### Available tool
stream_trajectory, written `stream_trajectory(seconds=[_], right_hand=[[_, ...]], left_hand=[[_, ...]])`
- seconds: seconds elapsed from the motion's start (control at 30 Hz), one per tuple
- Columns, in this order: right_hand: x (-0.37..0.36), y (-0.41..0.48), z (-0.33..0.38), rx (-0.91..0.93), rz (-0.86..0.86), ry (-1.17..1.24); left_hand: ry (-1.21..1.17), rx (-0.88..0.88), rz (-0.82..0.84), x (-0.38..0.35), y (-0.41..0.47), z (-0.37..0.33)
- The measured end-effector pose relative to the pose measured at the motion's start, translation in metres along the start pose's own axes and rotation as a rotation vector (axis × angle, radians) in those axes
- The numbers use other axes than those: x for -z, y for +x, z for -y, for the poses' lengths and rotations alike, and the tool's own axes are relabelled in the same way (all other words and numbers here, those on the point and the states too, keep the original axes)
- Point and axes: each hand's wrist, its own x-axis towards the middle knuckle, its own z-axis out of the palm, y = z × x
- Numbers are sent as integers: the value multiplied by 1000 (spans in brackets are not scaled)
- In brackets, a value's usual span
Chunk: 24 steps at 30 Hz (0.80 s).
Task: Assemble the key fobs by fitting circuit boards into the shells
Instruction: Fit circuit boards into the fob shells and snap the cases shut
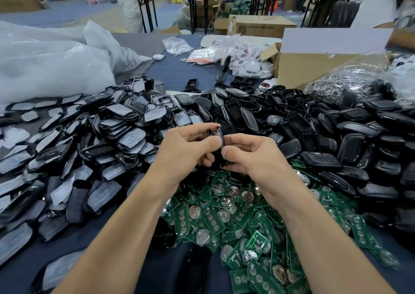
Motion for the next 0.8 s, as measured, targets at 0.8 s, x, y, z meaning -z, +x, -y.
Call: stream_trajectory(seconds=[0.8], right_hand=[[-12, -12, 1, 336, -390, -715]], left_hand=[[1, 28, -87, -12, -3, 2]])
